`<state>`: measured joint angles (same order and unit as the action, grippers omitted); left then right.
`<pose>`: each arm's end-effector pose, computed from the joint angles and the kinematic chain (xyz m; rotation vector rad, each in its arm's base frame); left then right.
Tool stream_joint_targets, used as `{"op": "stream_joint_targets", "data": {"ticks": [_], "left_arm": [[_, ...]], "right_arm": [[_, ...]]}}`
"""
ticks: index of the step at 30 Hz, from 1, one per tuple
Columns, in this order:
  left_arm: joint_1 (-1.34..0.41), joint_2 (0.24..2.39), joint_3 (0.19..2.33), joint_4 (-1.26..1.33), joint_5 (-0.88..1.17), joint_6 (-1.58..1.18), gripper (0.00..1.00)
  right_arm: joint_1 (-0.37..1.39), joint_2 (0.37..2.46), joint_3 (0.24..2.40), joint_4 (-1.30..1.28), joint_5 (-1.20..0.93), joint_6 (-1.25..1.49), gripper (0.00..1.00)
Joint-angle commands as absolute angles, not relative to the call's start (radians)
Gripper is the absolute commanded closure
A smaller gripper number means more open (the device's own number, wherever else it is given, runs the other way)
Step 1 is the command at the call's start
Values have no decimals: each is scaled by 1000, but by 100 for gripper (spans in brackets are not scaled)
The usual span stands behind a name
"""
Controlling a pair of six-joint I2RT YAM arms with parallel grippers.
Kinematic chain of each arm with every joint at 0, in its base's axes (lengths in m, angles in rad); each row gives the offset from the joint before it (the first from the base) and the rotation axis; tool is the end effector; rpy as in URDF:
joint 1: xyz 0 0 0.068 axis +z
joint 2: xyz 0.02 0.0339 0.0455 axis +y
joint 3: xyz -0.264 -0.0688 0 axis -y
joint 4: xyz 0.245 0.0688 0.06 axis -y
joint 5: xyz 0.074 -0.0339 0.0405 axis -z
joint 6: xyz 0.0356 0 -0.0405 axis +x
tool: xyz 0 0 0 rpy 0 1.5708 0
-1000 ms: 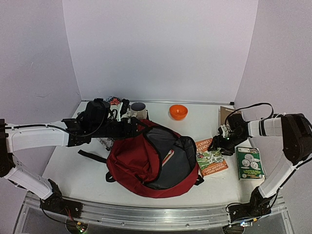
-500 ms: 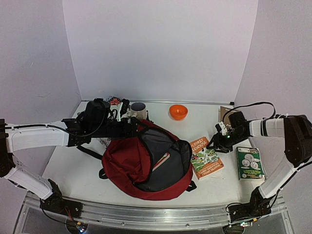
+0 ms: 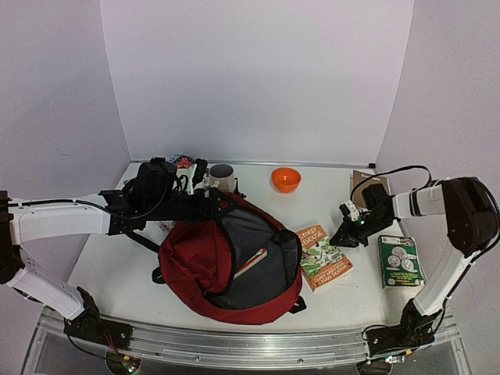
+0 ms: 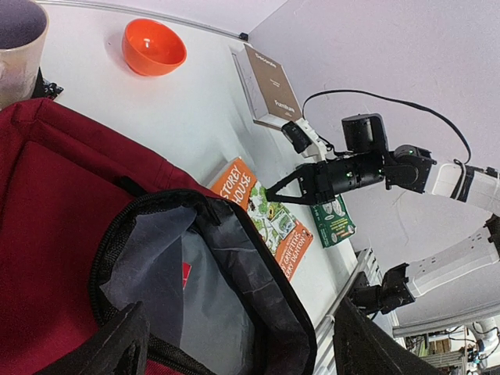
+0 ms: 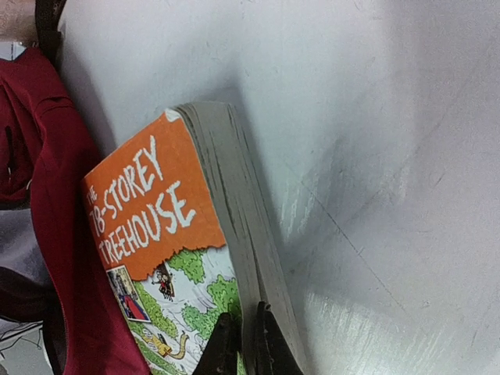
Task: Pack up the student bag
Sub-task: Pick up the book from the center of the board, then pass from the right arm to the left
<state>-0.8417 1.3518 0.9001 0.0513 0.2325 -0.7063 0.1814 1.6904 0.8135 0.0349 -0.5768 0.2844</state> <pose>0.1999 -0.2361 0.2759 0.3145 2.1548 -1.1869 0.3147 0.0775 0.1482 -0.1485 2.4234 0.9088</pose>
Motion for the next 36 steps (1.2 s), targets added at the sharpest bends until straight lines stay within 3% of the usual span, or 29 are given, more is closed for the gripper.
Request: {"op": "stream_joint_targets", "data": {"ticks": [1, 10, 18, 22, 25, 29, 36], "left_arm": [[-845, 1341, 901, 67, 246, -701, 18], [-853, 1341, 913, 67, 245, -696, 19], [-854, 1337, 910, 67, 246, -699, 19], [-855, 1338, 913, 67, 244, -698, 19], [-856, 1342, 918, 67, 249, -698, 19], [-857, 1339, 920, 67, 248, -697, 19], [-857, 1319, 931, 66, 235, -694, 19]], "right_arm": [[192, 1624, 825, -8, -692, 269, 100], [193, 1578, 789, 63, -811, 279, 99], [193, 1660, 790, 72, -853, 254, 75], [192, 1691, 797, 71, -854, 242, 71], [193, 1707, 802, 69, -860, 236, 73], [193, 1693, 807, 62, -859, 231, 98], [193, 1566, 821, 52, -850, 256, 100]]}}
